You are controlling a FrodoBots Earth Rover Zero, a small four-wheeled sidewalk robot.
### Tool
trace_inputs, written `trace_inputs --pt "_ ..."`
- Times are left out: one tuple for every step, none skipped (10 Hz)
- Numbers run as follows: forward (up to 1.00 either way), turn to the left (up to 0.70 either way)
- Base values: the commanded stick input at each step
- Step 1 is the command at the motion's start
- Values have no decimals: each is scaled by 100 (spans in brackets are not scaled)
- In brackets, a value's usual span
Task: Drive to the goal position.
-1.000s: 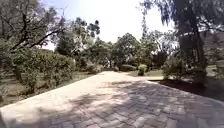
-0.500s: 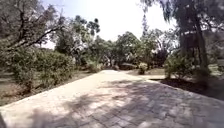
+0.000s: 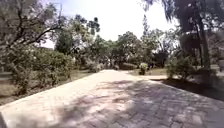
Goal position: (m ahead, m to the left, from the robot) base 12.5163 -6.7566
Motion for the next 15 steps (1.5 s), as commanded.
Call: trace_inputs --pt "30 0" --pt "30 0" --pt "30 0" --pt "30 0" --pt "30 0" --pt "30 0" --pt "30 0" --pt "30 0" --pt "30 0" --pt "30 0" --pt "30 0" --pt "30 0" --pt "30 0" --pt "30 0" --pt "30 0"
